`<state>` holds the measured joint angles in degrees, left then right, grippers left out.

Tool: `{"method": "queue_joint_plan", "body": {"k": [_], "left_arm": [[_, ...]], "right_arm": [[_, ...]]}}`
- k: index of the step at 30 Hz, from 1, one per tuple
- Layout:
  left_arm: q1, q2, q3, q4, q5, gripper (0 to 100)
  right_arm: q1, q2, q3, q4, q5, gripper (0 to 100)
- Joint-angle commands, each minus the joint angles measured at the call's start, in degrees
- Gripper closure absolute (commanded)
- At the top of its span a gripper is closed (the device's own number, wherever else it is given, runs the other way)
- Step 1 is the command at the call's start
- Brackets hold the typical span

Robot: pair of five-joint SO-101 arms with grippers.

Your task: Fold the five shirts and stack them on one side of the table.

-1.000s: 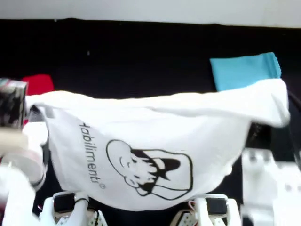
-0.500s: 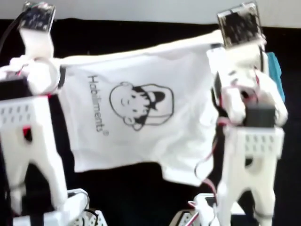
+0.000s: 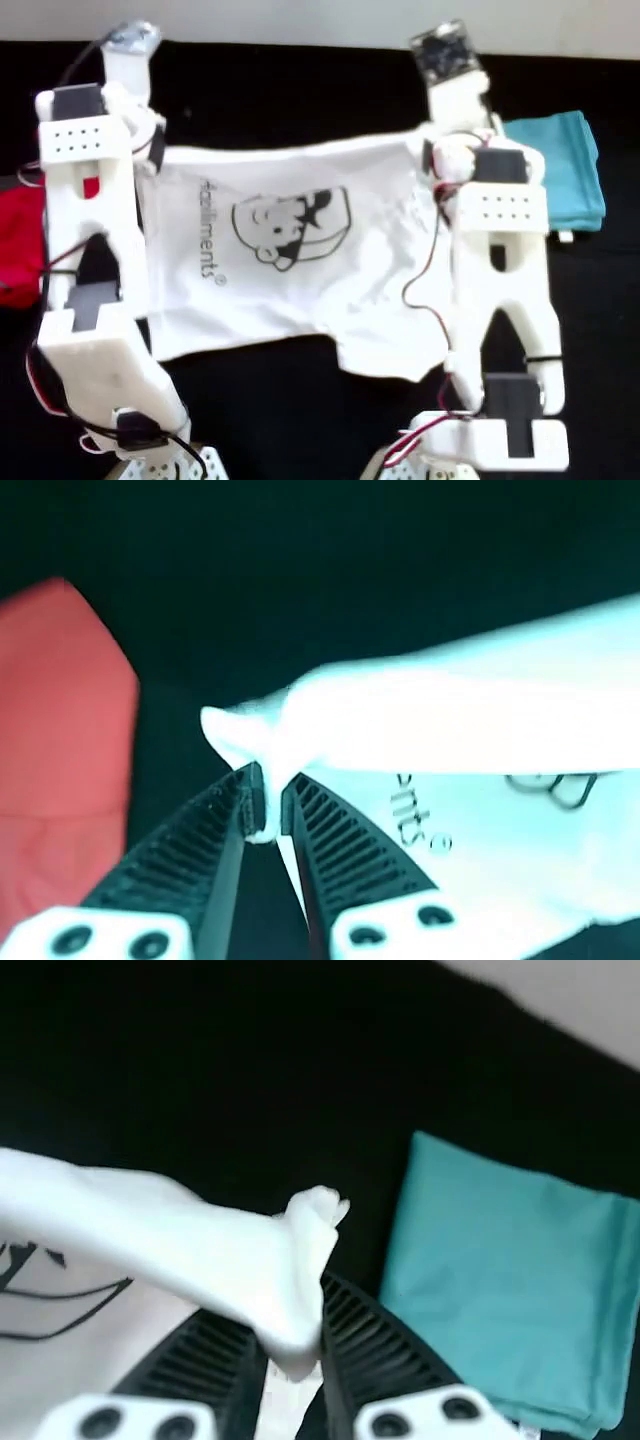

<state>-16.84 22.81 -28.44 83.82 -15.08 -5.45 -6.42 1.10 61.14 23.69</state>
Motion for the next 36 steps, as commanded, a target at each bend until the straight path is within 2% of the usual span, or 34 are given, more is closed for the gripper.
{"method": "queue_joint_plan", "body": {"k": [1,6,9,11,15,17,25,30,36], "left_arm": [[0.66,3.56,-2.33,3.25,0.0,99],[0.22,4.62,-2.42,9.93,-0.44,99],[0.48,4.62,-3.91,16.53,-5.01,99],[-0.13,4.35,-3.3,18.02,-5.8,99],[-2.86,0.04,2.77,17.93,-6.15,99],[-2.95,-3.91,8.66,17.93,-8.62,99],[-2.15,-16.92,30.46,14.95,-13.36,99],[-1.89,-17.98,39.08,10.46,-13.36,99],[-1.89,-18.07,46.9,5.98,-13.36,99]], "right_arm": [[-0.84,1.71,-2.51,4.79,0.53,99.3],[-1.71,2.42,-2.59,14.64,0.53,99.3],[-1.98,2.33,-2.59,19.82,0.53,99.3],[-2.07,2.33,-2.59,22.46,0.53,99.3],[-2.59,1.1,-2.15,28.97,0.53,99.3],[-2.95,-2.07,0.4,30.11,0.53,99.3],[-2.95,-21.49,21.23,29.41,0.79,99.3],[-2.86,-28.7,32.4,27.82,5.54,99.3],[-2.86,-32.31,42.33,25.19,5.8,99.3]]}}
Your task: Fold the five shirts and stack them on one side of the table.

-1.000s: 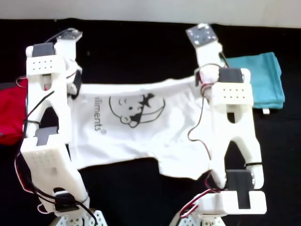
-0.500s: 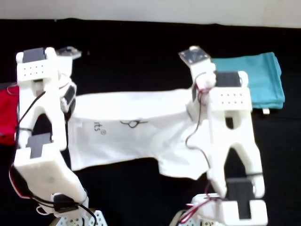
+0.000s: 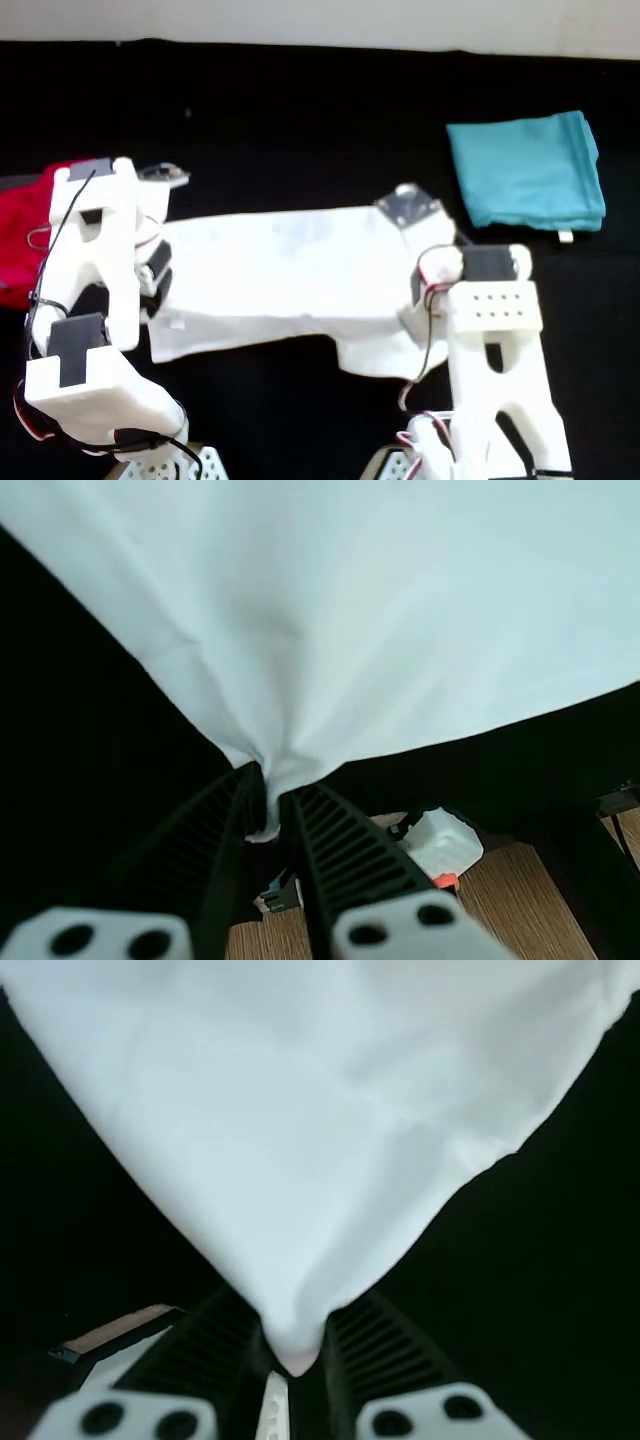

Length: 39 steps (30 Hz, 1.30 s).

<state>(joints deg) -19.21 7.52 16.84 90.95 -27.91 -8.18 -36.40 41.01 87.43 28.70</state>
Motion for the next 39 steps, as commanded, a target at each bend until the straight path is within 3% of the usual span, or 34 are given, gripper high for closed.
{"method": "queue_joint_plan", "body": {"k": [1,17,26,39], "left_arm": [[0.48,-2.77,2.24,-1.14,-0.53,99],[0.31,-2.68,3.38,-2.2,-0.53,99],[0.84,-2.59,3.47,-2.81,-0.53,99],[4.53,-2.68,8.4,-2.46,-0.53,99]], "right_arm": [[-0.13,-2.68,2.86,-1.1,0.79,99.3],[0.13,-4.09,7.43,0.84,0.88,99.3],[7.6,-3.65,11.56,-5.76,8.0,99.3],[7.87,-4.09,11.82,-5.76,8.44,99.3]]}}
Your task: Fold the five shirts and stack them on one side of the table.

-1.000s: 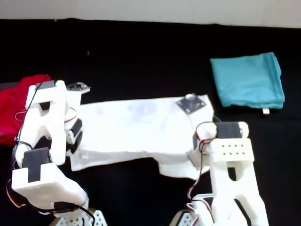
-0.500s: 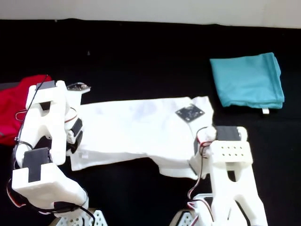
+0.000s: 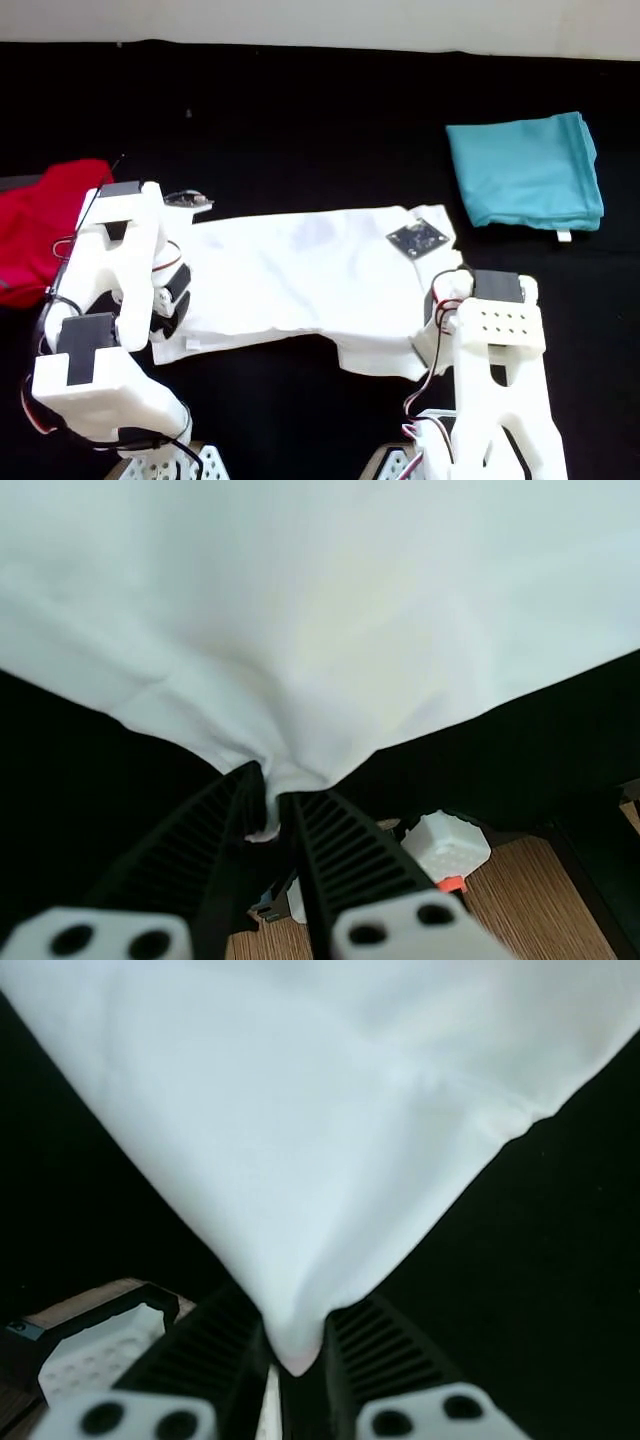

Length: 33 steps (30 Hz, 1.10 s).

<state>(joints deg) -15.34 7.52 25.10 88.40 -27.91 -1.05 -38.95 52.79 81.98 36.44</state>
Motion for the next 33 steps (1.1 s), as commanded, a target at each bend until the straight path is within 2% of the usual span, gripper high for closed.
{"method": "queue_joint_plan", "body": {"k": [1,4,6,10,16,19,21,23,25,26,27,30,33], "left_arm": [[0.66,-2.77,0.13,0.26,-0.53,99],[0.57,-3.21,0.04,0.35,-0.53,99],[0.31,-3.21,-0.4,2.02,-0.53,97],[-2.24,-3.21,-4.44,6.59,-0.53,83],[-6.46,-3.21,-20.97,11.78,-0.53,82],[-6.2,-3.21,-29.32,12.13,-0.44,82],[-5.14,-2.59,-33.19,12.04,-0.26,82],[-2.95,-2.07,-34.15,10.11,0.0,85],[0.13,0.04,-33.98,7.74,3.25,98],[1.45,1.98,-33.98,6.77,5.19,100],[2.77,4.26,-33.89,5.98,6.51,97],[5.76,12.26,-34.24,4.22,7.12,99],[5.85,19.82,-34.33,2.29,7.12,99]], "right_arm": [[0.75,-1.54,0.04,-0.22,0.62,99.1],[0.84,-1.63,0.04,0.13,0.44,95.3],[0.66,-1.63,-0.48,2.42,0.35,88.6],[0.57,-1.71,-4.35,5.67,0.7,76.7],[0.57,-1.63,-17.01,9.71,0.35,77.6],[0.57,-0.92,-23.08,7.08,-0.53,77.6],[0.57,-0.84,-24.57,2.42,-3.96,78.4],[-0.66,0.57,-24.57,-2.07,-6.51,84.3],[-3.12,4.62,-24.57,-4.53,-7.38,95.3],[-4.53,7.08,-24.66,-5.49,-7.47,99.8],[-5.67,10.07,-24.92,-6.46,-7.65,98.8],[-7.25,19.03,-25.19,-10.42,-10.29,98.1],[-6.99,26.77,-25.19,-17.27,-10.9,98.5]]}}
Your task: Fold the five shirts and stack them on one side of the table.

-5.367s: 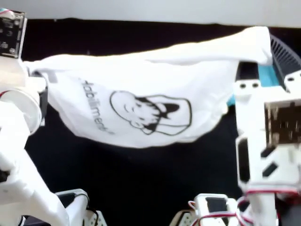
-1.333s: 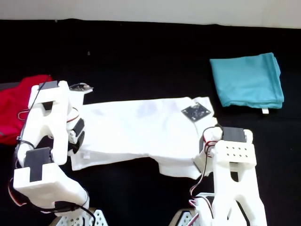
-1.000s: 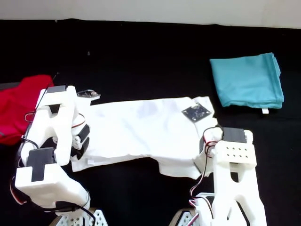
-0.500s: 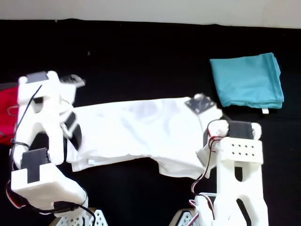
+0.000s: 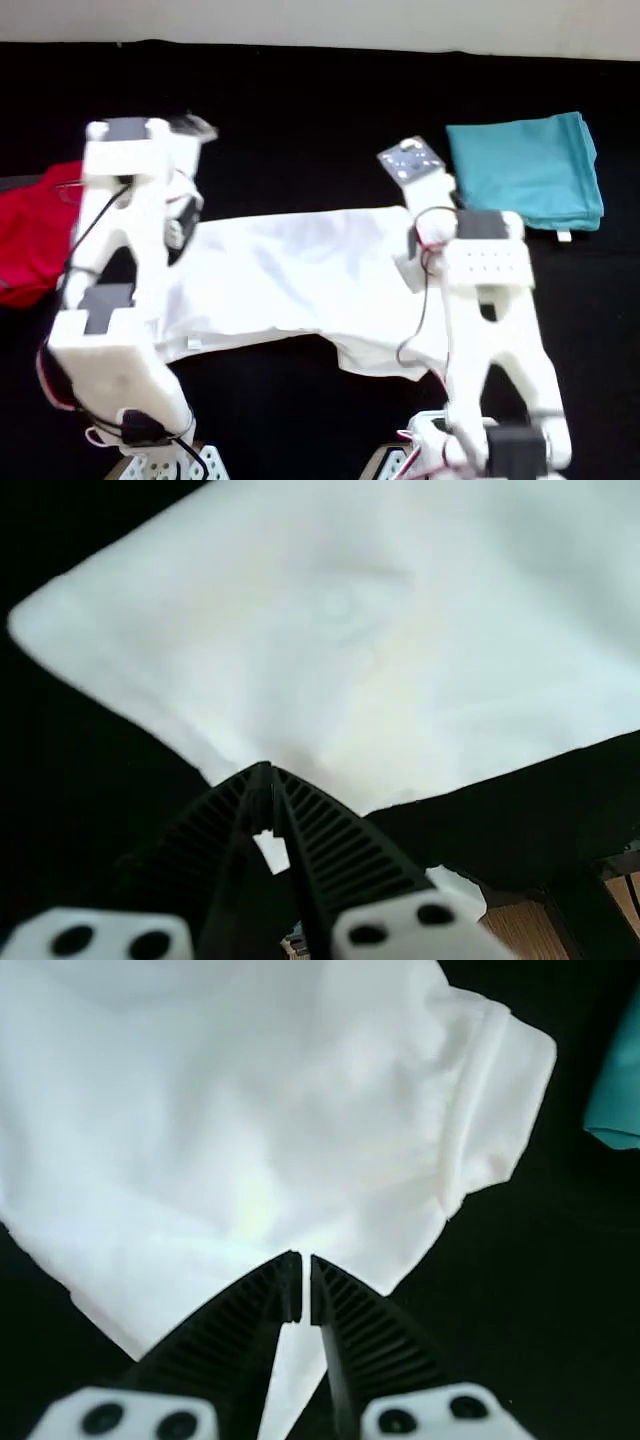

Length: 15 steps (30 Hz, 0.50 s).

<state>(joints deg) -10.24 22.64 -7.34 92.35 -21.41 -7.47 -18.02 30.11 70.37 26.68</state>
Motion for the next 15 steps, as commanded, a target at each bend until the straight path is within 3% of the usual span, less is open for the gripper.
{"method": "queue_joint_plan", "body": {"k": [1,7,15], "left_arm": [[0.31,6.81,-1.89,-2.37,0.62,99],[-4.35,17.1,-12.53,-4.22,0.62,99],[-6.55,32.66,-42.59,-4.04,0.53,99]], "right_arm": [[-0.31,8.22,-2.51,-8.13,-1.14,98.5],[0.31,20.62,-5.23,-22.64,-1.14,98.5],[-0.66,39.87,-28.0,-23.25,-1.23,98.5]]}}
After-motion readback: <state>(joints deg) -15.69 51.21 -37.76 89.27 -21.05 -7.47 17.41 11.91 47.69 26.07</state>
